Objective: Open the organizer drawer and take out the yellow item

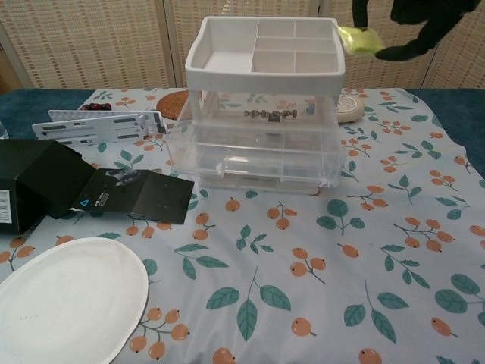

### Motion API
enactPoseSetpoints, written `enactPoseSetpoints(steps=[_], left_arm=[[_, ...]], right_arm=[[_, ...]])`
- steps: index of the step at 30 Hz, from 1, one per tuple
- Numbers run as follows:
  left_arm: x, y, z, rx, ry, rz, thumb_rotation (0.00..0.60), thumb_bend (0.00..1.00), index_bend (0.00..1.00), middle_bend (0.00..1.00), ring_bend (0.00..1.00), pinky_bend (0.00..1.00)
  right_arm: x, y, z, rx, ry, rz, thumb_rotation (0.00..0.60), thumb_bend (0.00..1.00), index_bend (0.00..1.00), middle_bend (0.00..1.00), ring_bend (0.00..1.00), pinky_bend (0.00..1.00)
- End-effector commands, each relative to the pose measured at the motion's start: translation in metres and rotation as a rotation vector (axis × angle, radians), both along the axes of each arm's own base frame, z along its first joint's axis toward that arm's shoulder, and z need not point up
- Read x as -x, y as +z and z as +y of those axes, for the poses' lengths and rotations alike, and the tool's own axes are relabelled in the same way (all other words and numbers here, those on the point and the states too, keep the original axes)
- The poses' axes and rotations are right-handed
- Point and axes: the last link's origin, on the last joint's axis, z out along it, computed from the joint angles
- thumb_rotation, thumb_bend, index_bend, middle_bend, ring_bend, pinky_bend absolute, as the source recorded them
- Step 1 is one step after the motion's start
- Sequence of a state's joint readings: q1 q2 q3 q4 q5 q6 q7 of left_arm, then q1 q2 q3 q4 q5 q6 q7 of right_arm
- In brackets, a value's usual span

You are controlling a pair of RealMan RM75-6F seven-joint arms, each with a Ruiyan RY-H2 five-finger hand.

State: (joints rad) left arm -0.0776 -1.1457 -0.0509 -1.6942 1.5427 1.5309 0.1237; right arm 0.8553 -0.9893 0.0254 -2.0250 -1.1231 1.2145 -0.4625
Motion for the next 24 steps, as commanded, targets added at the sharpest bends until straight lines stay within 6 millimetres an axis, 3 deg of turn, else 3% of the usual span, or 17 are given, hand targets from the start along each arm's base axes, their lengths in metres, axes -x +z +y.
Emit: enactPoseSetpoints(steps=[1,6,10,16,24], left_arm=[[-0.002,-0.001,0.001,-0.001,-0.006,-0.003,0.600,0.32,0.15,0.07,0.12,0.06],[-0.003,0.000,0.004,-0.001,-0.008,0.005,0.600,0.32,0.15,0.07,0.12,0.06],[-0.005,-0.001,0.004,-0.001,-0.015,0.004,0.600,0.32,0.15,0.07,0.12,0.06],[-0.005,0.000,0.004,-0.004,-0.009,0.009,0.600,0.32,0.15,0.07,0.12,0.06],[-0.004,-0.001,0.003,-0.001,-0.004,0.013,0.600,0.32,0.15,0.07,0.12,0.06]], right_arm=[[0.030,0.007,0.008,0.006,-0.067,-0.001,0.600,0.49,0.63,1.00,1.00,1.00],[0.067,0.003,0.015,-0.013,-0.147,0.005,0.600,0.49,0.63,1.00,1.00,1.00],[0.087,-0.014,0.016,-0.037,-0.166,0.039,0.600,0.49,0.63,1.00,1.00,1.00],[0.100,-0.046,0.019,-0.105,-0.174,0.055,0.600,0.49,0.63,1.00,1.00,1.00],[0.100,-0.082,0.029,-0.192,-0.144,0.060,0.600,0.49,0.63,1.00,1.00,1.00]])
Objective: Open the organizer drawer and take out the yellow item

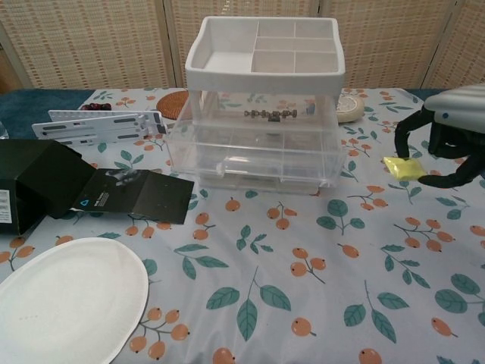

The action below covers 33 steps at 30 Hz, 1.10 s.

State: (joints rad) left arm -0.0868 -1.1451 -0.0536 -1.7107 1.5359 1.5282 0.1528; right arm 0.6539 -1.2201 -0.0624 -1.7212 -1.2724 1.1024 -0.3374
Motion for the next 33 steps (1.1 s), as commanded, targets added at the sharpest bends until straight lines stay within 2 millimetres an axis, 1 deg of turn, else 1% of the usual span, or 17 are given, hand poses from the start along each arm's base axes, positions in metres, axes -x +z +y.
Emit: enactPoseSetpoints(steps=[1,7,14,16,20,22,24,26,27,28,29,33], left_arm=[[-0.001,0.000,0.000,0.001,-0.002,0.000,0.600,0.32,0.15,0.07,0.12,0.06],[-0.001,-0.001,0.000,0.002,-0.003,0.000,0.600,0.32,0.15,0.07,0.12,0.06],[-0.002,-0.001,0.001,0.004,-0.007,-0.001,0.600,0.32,0.15,0.07,0.12,0.06],[-0.002,-0.001,0.000,0.003,-0.007,-0.001,0.600,0.32,0.15,0.07,0.12,0.06],[-0.001,0.000,0.000,0.002,-0.003,0.000,0.600,0.32,0.15,0.07,0.12,0.06],[-0.001,0.000,0.000,0.001,-0.003,0.000,0.600,0.32,0.15,0.07,0.12,0.06],[-0.001,0.000,0.000,0.000,-0.003,0.000,0.600,0.32,0.15,0.07,0.12,0.06],[-0.001,0.000,0.000,0.002,-0.003,0.001,0.600,0.32,0.15,0.07,0.12,0.06],[-0.001,0.000,0.000,0.003,-0.002,0.001,0.600,0.32,0.15,0.07,0.12,0.06],[-0.001,-0.001,0.001,0.005,-0.003,0.001,0.600,0.32,0.15,0.07,0.12,0.06],[-0.001,-0.001,0.001,0.006,-0.004,0.001,0.600,0.32,0.15,0.07,0.12,0.06],[-0.002,-0.002,0.003,0.007,-0.012,0.000,0.600,0.32,0.15,0.07,0.12,0.06]], right_arm=[[0.000,-0.013,0.005,-0.040,0.010,0.007,0.600,0.49,0.63,1.00,1.00,1.00],[-0.002,-0.032,0.012,-0.094,0.026,0.018,0.600,0.49,0.63,1.00,1.00,1.00],[-0.012,-0.054,0.016,-0.141,0.048,0.009,0.600,0.49,0.63,1.00,1.00,1.00],[-0.015,-0.060,0.018,-0.156,0.051,0.006,0.600,0.49,0.60,1.00,1.00,1.00],[-0.022,-0.066,0.020,-0.174,0.055,-0.015,0.600,0.48,0.47,1.00,1.00,1.00],[-0.023,-0.066,0.020,-0.177,0.054,-0.019,0.600,0.43,0.38,1.00,1.00,1.00],[-0.024,-0.064,0.020,-0.174,0.053,-0.020,0.600,0.34,0.26,1.00,1.00,1.00],[-0.023,-0.060,0.020,-0.165,0.047,-0.020,0.600,0.28,0.20,1.00,1.00,1.00],[-0.022,-0.058,0.020,-0.159,0.042,-0.021,0.600,0.24,0.19,1.00,1.00,1.00],[-0.021,-0.055,0.020,-0.150,0.035,-0.024,0.600,0.24,0.18,1.00,1.00,1.00],[-0.020,-0.053,0.020,-0.142,0.029,-0.027,0.600,0.21,0.17,1.00,1.00,1.00],[-0.012,-0.035,0.024,-0.102,0.017,-0.019,0.600,0.20,0.17,1.00,1.00,1.00]])
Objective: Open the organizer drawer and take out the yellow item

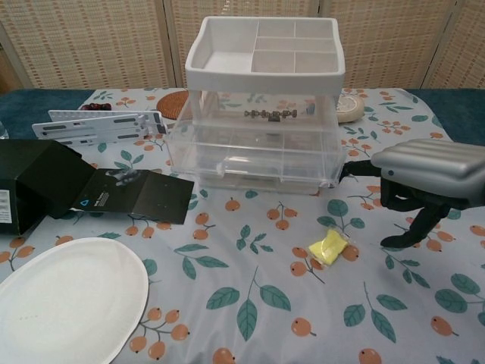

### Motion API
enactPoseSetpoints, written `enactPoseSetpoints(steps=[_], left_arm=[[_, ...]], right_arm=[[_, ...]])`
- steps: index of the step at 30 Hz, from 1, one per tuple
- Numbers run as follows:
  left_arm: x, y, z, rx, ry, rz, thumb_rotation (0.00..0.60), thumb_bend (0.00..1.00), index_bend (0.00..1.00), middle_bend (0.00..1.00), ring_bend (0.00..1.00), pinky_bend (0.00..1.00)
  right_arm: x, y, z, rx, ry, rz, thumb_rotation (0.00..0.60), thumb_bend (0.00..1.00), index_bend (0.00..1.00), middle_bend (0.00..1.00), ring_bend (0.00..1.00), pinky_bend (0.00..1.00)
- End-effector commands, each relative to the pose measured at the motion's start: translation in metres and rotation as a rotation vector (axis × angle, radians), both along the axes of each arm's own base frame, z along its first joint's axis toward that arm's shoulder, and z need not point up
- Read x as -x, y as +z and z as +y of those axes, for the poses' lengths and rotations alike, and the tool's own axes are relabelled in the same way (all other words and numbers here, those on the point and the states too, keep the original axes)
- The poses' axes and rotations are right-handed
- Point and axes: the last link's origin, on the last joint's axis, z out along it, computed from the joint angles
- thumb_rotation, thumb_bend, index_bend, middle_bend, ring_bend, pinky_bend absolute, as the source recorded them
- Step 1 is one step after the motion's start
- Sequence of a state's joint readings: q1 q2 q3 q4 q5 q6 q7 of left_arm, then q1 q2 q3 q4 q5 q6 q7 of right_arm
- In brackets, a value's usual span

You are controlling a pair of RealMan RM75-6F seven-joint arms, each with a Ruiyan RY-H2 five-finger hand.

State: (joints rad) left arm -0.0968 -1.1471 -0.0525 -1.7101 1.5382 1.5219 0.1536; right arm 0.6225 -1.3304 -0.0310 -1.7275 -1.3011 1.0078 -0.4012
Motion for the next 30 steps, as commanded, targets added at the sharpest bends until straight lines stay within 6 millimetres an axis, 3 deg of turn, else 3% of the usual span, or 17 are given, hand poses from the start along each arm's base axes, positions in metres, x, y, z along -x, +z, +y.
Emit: enactPoseSetpoints(steps=[1,5,7,13,17,19,21,24,30], left_arm=[[-0.001,0.000,0.001,-0.001,-0.004,0.001,0.600,0.32,0.15,0.07,0.12,0.06],[0.000,0.001,0.003,-0.003,-0.006,0.000,0.600,0.32,0.15,0.07,0.12,0.06],[0.000,0.000,0.004,0.000,-0.005,0.000,0.600,0.32,0.15,0.07,0.12,0.06],[0.000,-0.003,0.008,0.005,-0.005,-0.003,0.600,0.32,0.15,0.07,0.12,0.06],[-0.003,-0.005,0.011,0.001,-0.015,-0.005,0.600,0.32,0.15,0.07,0.12,0.06],[-0.005,-0.007,0.011,-0.001,-0.021,-0.007,0.600,0.32,0.15,0.07,0.12,0.06],[-0.006,-0.008,0.010,0.005,-0.023,0.000,0.600,0.32,0.15,0.07,0.12,0.06],[-0.009,-0.008,0.008,0.011,-0.026,0.009,0.600,0.32,0.15,0.07,0.12,0.06],[-0.011,-0.008,0.006,0.013,-0.017,0.008,0.600,0.32,0.15,0.07,0.12,0.06]], right_arm=[[0.007,0.017,0.005,0.038,-0.005,0.015,0.600,0.22,0.18,1.00,1.00,1.00],[0.022,0.046,0.014,0.103,-0.026,0.048,0.600,0.33,0.30,1.00,1.00,1.00],[0.031,0.063,0.018,0.147,-0.059,0.060,0.600,0.38,0.30,0.98,1.00,1.00],[0.050,0.117,0.032,0.338,-0.125,0.018,0.600,0.40,0.36,0.91,0.94,1.00],[0.058,0.143,0.040,0.461,-0.110,-0.040,0.600,0.40,0.36,0.82,0.82,0.99],[0.064,0.150,0.045,0.494,-0.109,-0.063,0.600,0.40,0.34,0.67,0.67,0.86],[0.070,0.155,0.049,0.517,-0.108,-0.075,0.600,0.40,0.26,0.52,0.50,0.66],[0.078,0.159,0.056,0.542,-0.118,-0.079,0.600,0.40,0.18,0.38,0.33,0.44],[0.092,0.169,0.072,0.605,-0.171,-0.102,0.600,0.39,0.18,0.32,0.26,0.36]])
